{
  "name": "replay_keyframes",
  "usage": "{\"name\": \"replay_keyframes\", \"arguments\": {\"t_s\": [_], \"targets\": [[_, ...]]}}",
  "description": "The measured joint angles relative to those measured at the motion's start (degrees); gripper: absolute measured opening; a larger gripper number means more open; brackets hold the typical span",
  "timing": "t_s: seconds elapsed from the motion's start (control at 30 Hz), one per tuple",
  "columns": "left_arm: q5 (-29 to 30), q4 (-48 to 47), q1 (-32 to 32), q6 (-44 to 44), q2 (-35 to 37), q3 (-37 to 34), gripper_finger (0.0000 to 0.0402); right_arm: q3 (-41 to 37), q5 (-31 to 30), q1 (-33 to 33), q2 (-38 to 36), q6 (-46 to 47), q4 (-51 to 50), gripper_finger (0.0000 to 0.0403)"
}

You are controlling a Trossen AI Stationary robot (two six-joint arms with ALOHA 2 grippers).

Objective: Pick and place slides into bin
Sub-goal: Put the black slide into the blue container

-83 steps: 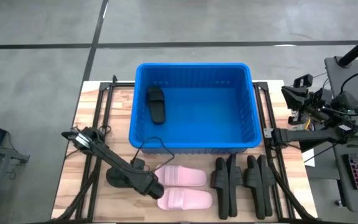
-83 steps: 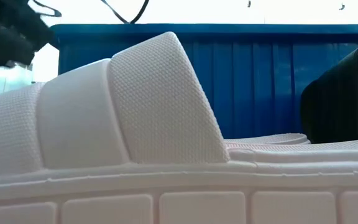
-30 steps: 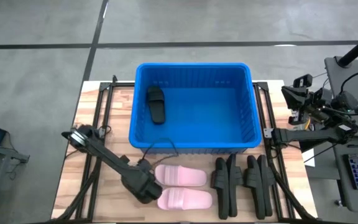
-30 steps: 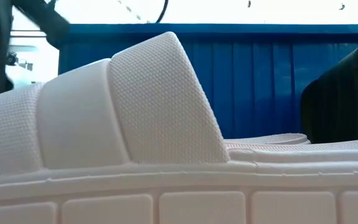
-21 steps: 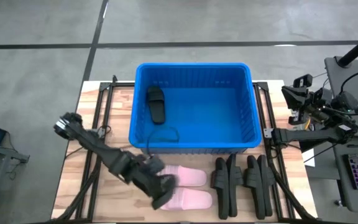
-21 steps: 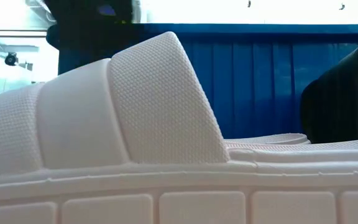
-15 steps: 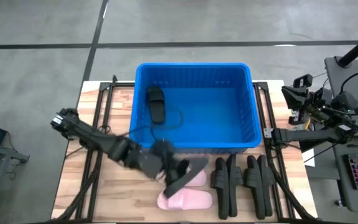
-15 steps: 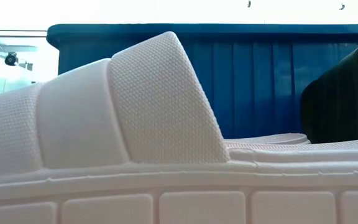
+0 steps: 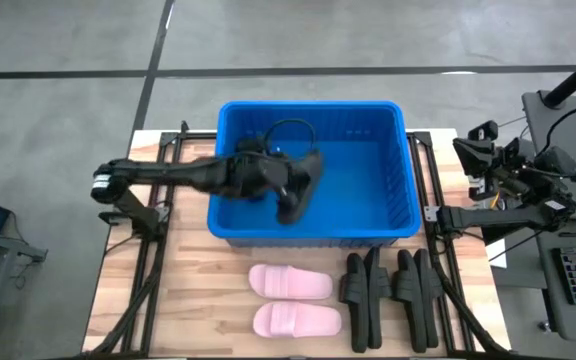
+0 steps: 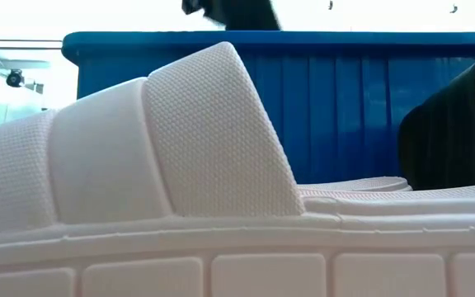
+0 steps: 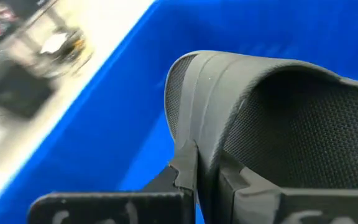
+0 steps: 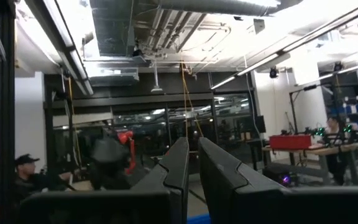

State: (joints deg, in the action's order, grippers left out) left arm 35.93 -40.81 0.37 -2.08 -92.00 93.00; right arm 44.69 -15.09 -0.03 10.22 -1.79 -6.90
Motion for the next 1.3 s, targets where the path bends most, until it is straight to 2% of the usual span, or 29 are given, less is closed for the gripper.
{"name": "replay_keyframes", "arguments": {"t_s": [0.17, 0.27, 0.53, 0.73, 0.97, 1.2, 1.3], "targets": [[1.99, -3.79, 7.39, 7.94, -0.63, -2.78, 0.0000, 0.00, -0.02, 0.01, 0.00, 3.23, -0.02, 0.0028], [2.90, -2.67, 10.40, 13.16, -0.64, -6.23, 0.0000, 0.00, -0.02, 0.00, 0.00, 5.52, -0.02, 0.0028], [14.44, 0.25, 15.44, 16.03, -0.64, -17.44, 0.0000, 0.00, -0.03, 0.02, 0.00, 6.35, -0.07, 0.0028], [14.27, 8.13, 17.24, 16.52, -0.64, -25.14, 0.0000, 0.00, -0.02, 0.02, 0.00, 6.35, -0.07, 0.0028], [14.72, 10.48, 18.99, 17.61, -0.64, -30.74, 0.0000, 0.00, -0.07, 0.01, 0.00, 7.88, -0.07, 0.0028], [14.76, 14.49, 20.36, 17.54, -0.60, -33.22, 0.0002, -0.01, -0.07, 0.01, 0.00, 8.88, -0.07, 0.0028], [12.35, 14.88, 21.03, 17.56, -0.60, -33.36, 0.0022, 0.00, -0.09, 0.02, 0.00, 8.88, -0.07, 0.0028]]}}
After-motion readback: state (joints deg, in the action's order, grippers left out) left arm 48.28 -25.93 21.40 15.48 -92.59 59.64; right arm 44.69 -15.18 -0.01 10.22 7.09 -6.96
